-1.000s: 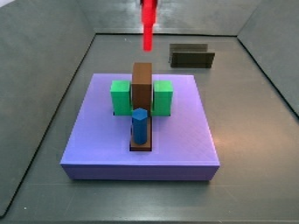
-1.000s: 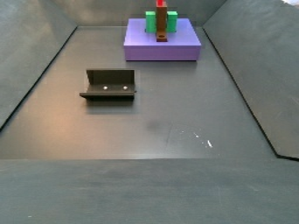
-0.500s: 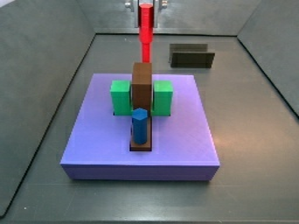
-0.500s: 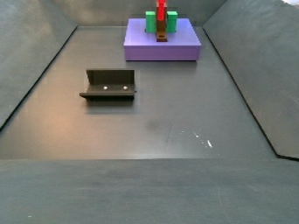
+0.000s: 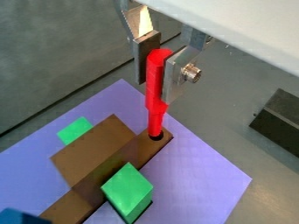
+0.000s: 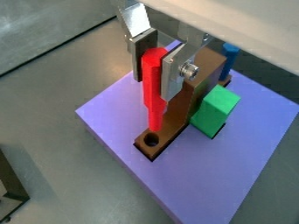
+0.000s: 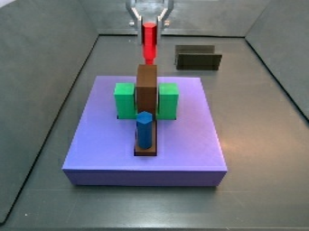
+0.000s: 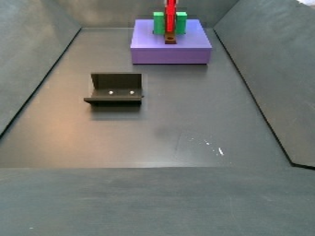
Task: Pick up the red object. Move up. Place the red object on the fixture. Regrasp the red object. Move to above the board. Insert the red object.
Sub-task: Insert the red object.
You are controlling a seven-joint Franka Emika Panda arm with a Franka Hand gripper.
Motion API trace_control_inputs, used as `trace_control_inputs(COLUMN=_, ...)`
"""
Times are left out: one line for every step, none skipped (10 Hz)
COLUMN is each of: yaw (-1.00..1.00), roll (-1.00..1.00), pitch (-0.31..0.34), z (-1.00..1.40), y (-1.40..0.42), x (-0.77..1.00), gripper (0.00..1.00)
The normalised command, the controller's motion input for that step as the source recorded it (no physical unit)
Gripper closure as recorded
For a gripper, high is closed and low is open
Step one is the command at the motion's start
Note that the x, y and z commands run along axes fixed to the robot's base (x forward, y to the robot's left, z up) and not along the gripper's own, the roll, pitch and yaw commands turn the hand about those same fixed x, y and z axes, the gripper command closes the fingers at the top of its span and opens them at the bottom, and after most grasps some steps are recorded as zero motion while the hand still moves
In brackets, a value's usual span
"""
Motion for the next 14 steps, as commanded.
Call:
trace_control_inputs(yaw=0.0, roll=0.12, pitch=-0.043, z=-0.23, y=0.2, x=0.0, gripper=1.0)
trace_control_inputs(yaw=0.0, roll=0.02, pitch=-0.047, z=-0.18, y=0.05, x=0.02, gripper=1.0)
trace_control_inputs(yaw=0.01, roll=0.0, pitch=-0.046, z=-0.19, y=0.0, x=0.14, gripper=1.0)
trace_control_inputs(yaw=0.0, roll=0.0, pitch=-0.043, z=-0.21, y=0.0, x=0.16, gripper=1.0)
trace_control_inputs(yaw=0.0, roll=0.01, pitch=-0.04, z=-0.24, y=0.04, x=0.05, gripper=1.0)
trace_control_inputs(yaw=0.0, roll=0.03, pitch=-0.047, z=-0.27, y=0.06, x=0.01, gripper=1.0)
trace_control_inputs(yaw=0.0, roll=0.01, pitch=-0.047, z=-0.29, y=0.04, x=0.0, gripper=1.0)
trace_control_inputs(yaw=0.0, roll=0.0, pitch=-0.086, z=-0.33, y=0.0, x=-0.01, gripper=1.0)
trace_control_inputs(yaw=0.1, roll=0.02, pitch=-0.083, z=-0.25, y=-0.04, x=-0.15, gripper=1.0)
trace_control_inputs(yaw=0.07, roll=0.03, pitch=-0.07, z=-0.25, y=-0.07, x=-0.09, gripper=1.0)
trace_control_inputs(yaw=0.0, roll=0.01, pitch=-0.031, z=-0.31, y=0.0, x=0.0, gripper=1.0)
trace_control_inputs(yaw=0.0, roll=0.0, pitch=-0.04, z=-0.36, y=0.07, x=0.0, gripper=1.0)
trace_control_inputs(yaw=0.0, roll=0.03, pitch=-0.079, z=-0.43, y=0.13, x=-0.07, gripper=1.0)
trace_control_inputs(yaw=0.0, roll=0.01, pitch=-0.079, z=-0.38, y=0.09, x=-0.02, gripper=1.0)
